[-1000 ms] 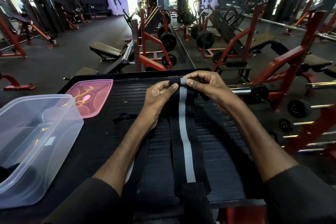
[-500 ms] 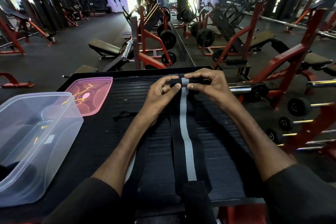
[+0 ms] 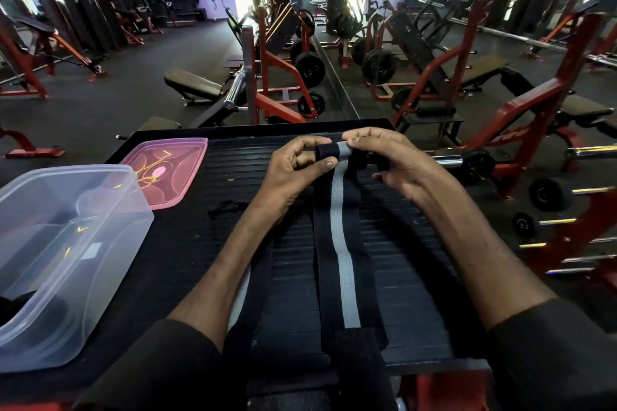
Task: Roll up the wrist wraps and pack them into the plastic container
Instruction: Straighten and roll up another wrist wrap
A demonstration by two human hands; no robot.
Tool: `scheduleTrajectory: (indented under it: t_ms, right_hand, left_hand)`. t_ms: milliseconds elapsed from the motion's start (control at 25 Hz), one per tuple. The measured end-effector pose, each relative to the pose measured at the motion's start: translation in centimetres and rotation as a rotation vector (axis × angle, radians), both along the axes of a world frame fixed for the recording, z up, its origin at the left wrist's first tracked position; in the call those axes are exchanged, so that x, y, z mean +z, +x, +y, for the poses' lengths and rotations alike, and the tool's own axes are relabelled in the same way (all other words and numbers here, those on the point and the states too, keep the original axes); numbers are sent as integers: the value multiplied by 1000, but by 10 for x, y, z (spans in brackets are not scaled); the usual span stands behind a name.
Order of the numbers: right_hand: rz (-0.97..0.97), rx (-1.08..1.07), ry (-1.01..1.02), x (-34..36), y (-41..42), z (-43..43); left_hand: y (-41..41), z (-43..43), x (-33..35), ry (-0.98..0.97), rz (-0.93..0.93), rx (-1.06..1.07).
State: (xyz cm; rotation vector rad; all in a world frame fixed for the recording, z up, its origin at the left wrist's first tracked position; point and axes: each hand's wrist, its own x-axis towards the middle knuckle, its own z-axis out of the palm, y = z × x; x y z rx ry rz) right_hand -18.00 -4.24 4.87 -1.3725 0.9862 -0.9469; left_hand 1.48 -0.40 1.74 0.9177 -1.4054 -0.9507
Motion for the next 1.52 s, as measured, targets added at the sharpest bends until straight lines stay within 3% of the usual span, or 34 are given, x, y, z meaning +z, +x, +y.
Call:
scheduleTrajectory:
  t_ms: [200,360,560,680,840,920,1080,1280,1520]
  right_hand:
    - [122,56,-248,-10,-4,-4]
    - [143,48,-534,-19,1,-7]
    - [208,20,-641,-25,1,-10]
    - [205,50,-541,-19,0,-9]
    - [-115,51,-181,-7,1,0]
    - [-52,6,-148,-8,2,0]
    - [195,146,-53,-20,-1,-6]
    - [108,117,-169,-29,3,-8]
    - [43,63,-230,-34,3,-6]
  left_hand:
    - [5,-3,-2,-14,-9,29]
    - [8,-11,-9,6,-151,46]
    - [11,-15,-16,-59,-261,152]
    - [10,-14,-16,-104,-250,172]
    - [5,-11,-14,-132,-245,178]
    - [4,-11,-14,-159,-237,171]
    - [6,-11,-17,-165,-178,172]
    - [7,-12,-19,-87,-117,119]
    - [10,-15,-25,136,-110,36]
